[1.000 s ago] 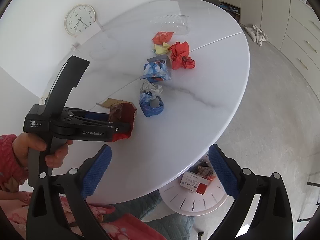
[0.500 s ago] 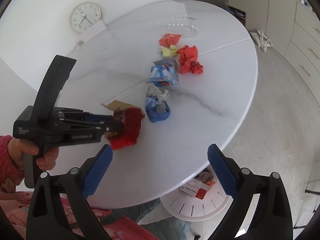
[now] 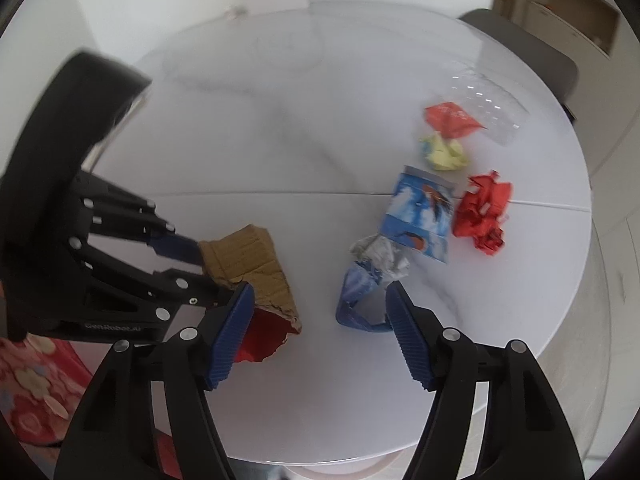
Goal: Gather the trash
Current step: 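Pull the red paper with cardboard off with the right tool while the left tool holds the brown wrapper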
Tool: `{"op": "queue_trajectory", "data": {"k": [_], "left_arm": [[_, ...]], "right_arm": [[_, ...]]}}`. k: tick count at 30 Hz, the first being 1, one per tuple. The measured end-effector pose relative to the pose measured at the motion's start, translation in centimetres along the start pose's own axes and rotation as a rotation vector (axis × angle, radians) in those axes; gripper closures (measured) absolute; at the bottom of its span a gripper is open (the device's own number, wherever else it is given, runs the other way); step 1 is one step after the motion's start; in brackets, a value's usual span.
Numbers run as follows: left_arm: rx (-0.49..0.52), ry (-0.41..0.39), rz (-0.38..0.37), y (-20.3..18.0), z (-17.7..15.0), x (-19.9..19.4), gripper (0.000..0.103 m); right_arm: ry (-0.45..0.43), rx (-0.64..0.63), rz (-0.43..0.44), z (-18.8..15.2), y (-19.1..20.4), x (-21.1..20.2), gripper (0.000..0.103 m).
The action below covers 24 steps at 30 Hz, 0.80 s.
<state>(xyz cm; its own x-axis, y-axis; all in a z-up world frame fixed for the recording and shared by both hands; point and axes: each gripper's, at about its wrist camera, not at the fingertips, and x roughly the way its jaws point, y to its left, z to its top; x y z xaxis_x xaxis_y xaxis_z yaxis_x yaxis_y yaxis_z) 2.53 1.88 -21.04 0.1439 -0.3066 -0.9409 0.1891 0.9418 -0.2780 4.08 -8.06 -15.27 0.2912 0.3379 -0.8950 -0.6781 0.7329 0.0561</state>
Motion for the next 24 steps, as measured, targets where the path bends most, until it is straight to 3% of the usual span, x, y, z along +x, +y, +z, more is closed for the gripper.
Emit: {"op": "queue_trajectory", "data": {"k": [6, 13, 15, 17, 19, 24], "left_arm": [[-0.012, -0.001, -0.010, 0.4, -0.2, 0.2, 0.074], [-0.017, 0.000, -0.018, 1.1, -0.5, 0.3, 0.074], [-0.019, -0.005, -0.012, 1.2, -0.6, 0.2, 0.074], [-0.024, -0.012, -0.009, 1.4, -0.7, 0.0, 0.074], [-0.032, -0.026, -0.010, 1.5, -0.8, -0.4, 0.074], [-0.045, -0.073, -0.011, 1.4, -1.2, -1.8, 0.074]], "right_arm": [[0.044, -0.053, 0.054, -0.6, 0.8, -0.4, 0.035], [0.112, -0.110, 0.026, -0.7, 1.8, 1.8, 0.036], [0.122, -0.096, 0.022, -0.4, 1.8, 2.4, 0.048], [0.145, -0.063, 0.041, -0.3, 1.5, 3.0, 0.076], [0.148, -0.037, 0.051, -0.1, 1.2, 3.1, 0.089], [0.116, 0.097, 0.074, -1.2, 0.2, 1.8, 0.096]]}}
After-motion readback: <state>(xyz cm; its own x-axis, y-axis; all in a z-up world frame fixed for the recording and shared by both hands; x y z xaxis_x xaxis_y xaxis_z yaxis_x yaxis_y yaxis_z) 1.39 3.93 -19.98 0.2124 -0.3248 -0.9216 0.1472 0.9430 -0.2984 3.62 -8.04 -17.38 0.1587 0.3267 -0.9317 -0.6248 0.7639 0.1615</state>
